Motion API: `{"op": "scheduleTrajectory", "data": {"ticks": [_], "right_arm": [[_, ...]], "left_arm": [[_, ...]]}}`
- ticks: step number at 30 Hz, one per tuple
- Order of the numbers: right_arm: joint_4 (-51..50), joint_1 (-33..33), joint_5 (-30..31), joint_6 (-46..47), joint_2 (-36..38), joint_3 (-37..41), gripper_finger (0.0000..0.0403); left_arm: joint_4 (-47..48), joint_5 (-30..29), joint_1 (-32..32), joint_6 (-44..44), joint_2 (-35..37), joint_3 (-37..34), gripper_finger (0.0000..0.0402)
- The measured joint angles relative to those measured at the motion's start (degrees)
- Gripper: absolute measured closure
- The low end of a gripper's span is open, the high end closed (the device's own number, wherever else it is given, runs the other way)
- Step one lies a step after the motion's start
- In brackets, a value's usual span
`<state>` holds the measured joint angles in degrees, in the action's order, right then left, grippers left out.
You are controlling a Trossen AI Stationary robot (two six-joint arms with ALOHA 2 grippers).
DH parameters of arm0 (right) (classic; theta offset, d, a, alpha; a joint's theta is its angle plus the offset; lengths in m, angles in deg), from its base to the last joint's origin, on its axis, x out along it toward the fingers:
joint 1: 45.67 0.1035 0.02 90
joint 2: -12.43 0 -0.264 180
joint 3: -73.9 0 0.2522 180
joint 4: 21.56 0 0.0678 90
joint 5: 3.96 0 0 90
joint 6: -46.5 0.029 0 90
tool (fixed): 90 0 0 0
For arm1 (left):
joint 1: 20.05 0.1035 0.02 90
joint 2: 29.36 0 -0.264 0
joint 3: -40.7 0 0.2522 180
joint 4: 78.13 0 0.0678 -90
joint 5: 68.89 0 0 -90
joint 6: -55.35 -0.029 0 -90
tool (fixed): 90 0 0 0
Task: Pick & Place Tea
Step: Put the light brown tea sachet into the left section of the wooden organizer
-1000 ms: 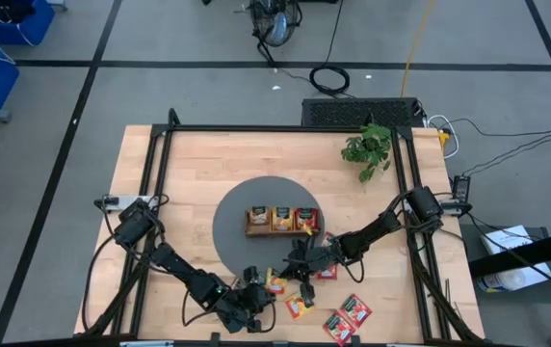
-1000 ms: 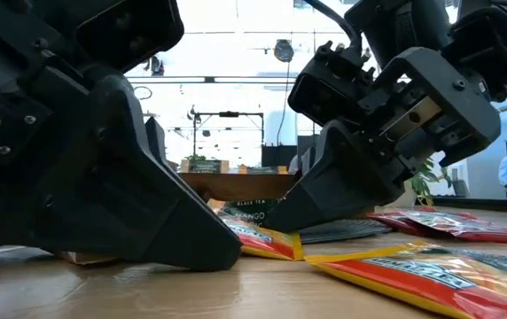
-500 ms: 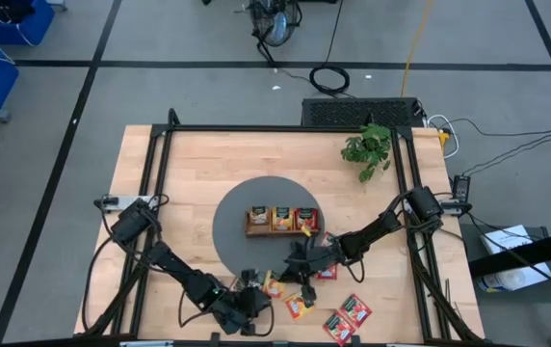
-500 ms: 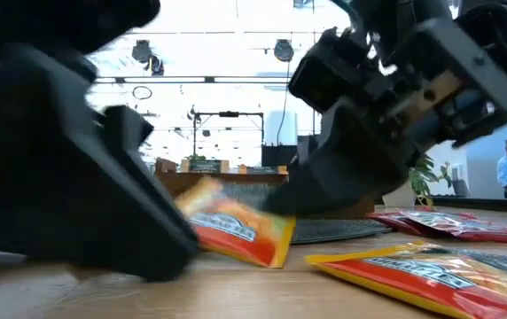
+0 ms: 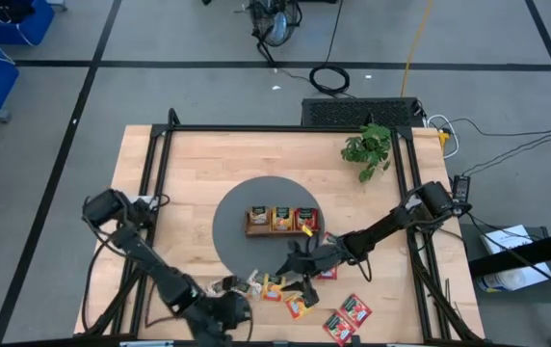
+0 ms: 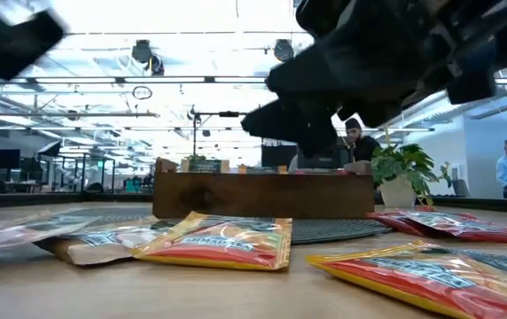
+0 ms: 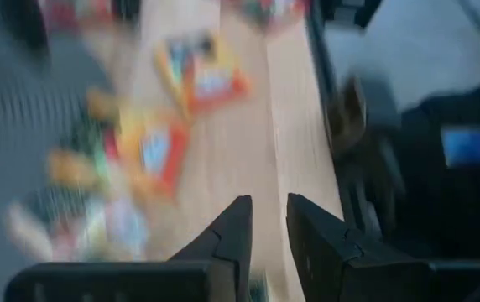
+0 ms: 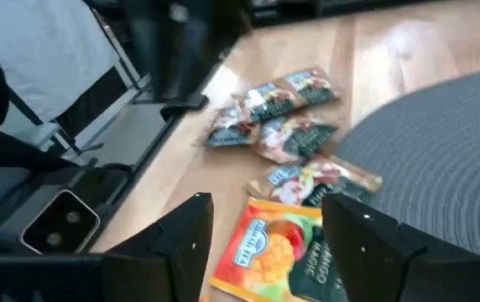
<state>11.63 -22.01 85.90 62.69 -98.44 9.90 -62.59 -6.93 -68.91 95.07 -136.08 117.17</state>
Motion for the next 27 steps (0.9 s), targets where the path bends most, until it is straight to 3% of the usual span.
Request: {"op": "scheduleTrajectory", "data": {"ticks": [6, 14, 19, 27], "right_arm": [[-6.43, 0.83, 1.00, 0.87, -0.03, -3.88, 0.0201], [-9.03, 2.47, -0.02, -4.05, -1.72, -10.13, 0.0209], [-9.77, 1.82, 0.02, -4.32, -4.01, -10.54, 0.0209], [-13.36, 0.46, -0.05, -2.71, -4.39, -10.56, 0.0209]], "left_arm": [[4.21, 1.46, -6.81, 14.39, -1.52, 0.03, 0.0321], [5.35, 2.38, -10.16, 23.85, -5.87, 0.05, 0.0321], [5.93, 2.32, -9.65, 24.66, -7.31, 0.21, 0.0321], [5.73, 0.71, -6.15, 17.41, -7.58, 0.16, 0.0321]]}}
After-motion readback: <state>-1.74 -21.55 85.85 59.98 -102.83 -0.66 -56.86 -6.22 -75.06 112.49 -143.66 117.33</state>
